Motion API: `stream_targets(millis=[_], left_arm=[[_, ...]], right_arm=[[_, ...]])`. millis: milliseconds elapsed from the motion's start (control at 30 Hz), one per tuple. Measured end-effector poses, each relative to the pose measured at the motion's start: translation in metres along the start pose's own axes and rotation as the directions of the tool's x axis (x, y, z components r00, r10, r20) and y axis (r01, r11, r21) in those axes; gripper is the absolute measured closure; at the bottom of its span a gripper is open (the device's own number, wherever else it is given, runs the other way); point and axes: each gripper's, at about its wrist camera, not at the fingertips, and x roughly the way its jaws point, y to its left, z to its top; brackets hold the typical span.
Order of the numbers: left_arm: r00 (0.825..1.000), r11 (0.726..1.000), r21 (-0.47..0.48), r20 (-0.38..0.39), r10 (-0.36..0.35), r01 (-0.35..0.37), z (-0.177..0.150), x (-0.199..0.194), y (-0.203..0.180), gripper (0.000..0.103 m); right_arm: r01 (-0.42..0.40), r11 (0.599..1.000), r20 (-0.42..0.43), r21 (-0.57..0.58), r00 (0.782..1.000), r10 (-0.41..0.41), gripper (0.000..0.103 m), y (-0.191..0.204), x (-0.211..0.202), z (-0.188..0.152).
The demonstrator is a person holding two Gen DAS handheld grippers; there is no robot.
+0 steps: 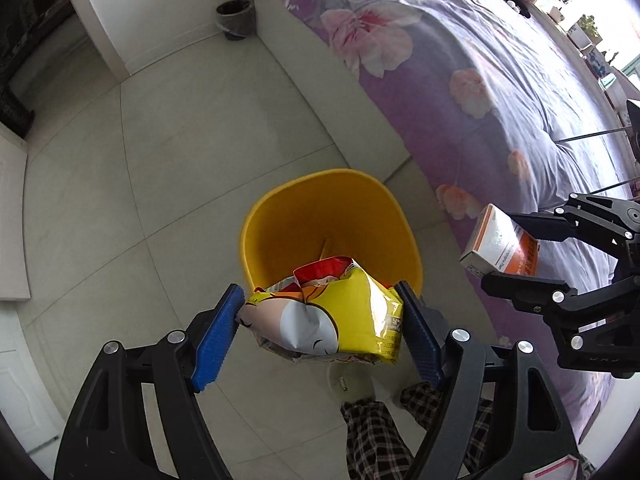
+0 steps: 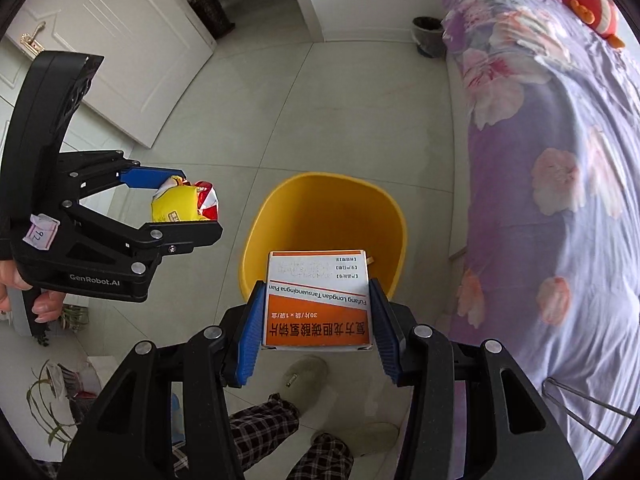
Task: Collect trash
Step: 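Carry wrapper with left tool while right tool carries box to bin, then open left tool over yellow bin while right tool drops box in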
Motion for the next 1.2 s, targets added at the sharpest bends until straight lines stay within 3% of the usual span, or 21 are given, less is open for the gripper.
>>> stream_targets(millis=[233,467,500,533,600,700,1200], left_arm=[[0.997,0.996,-0.072,-0.058,-0.047,0.043,0.004,0.052,0.024,0.028],[0.995,0.993,-0.104,-0.08,-0.059,0.05,0.007,0.079,0.027,0.027],[0.995,0.992,-0.113,-0.078,-0.056,0.047,0.007,0.079,0.029,0.025],[0.995,0.991,-0.125,-0.076,-0.057,0.048,0.006,0.078,0.03,0.025],[0.995,0.987,-0.146,-0.074,-0.074,0.063,0.005,0.079,0.032,0.025],[0.996,0.988,-0.144,-0.063,-0.063,0.053,0.005,0.076,0.029,0.015],[0.999,0.989,-0.144,-0.023,-0.025,0.022,0.006,0.02,0.015,0.015]], right_arm=[[-0.026,1.0,-0.099,-0.007,0.995,0.025,0.052,-0.013,0.071,0.0],[-0.03,1.0,-0.127,0.002,0.992,0.03,0.051,-0.019,0.099,0.001],[-0.03,1.0,-0.124,0.005,0.992,0.031,0.05,-0.019,0.1,0.001],[-0.035,0.999,-0.122,0.011,0.992,0.036,0.041,-0.019,0.099,0.001],[-0.034,0.999,-0.111,0.012,0.993,0.035,0.037,-0.018,0.097,-0.001],[-0.029,0.999,-0.111,0.018,0.993,0.031,0.036,-0.021,0.094,-0.003],[-0.002,0.999,-0.06,0.034,0.998,0.004,0.036,-0.01,0.045,-0.004]])
